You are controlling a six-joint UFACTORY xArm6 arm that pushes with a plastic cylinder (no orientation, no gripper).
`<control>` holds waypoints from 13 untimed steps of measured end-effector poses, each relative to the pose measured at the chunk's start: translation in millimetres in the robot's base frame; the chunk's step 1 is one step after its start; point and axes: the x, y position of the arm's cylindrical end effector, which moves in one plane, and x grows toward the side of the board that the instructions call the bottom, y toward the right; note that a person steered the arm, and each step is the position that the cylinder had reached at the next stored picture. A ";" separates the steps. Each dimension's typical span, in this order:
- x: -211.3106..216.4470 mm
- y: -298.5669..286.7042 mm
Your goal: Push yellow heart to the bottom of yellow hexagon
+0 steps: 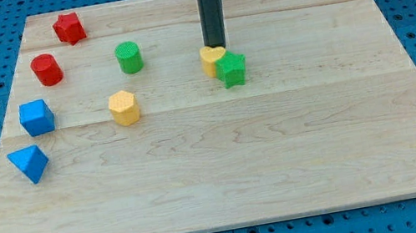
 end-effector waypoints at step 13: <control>141.0 -115.5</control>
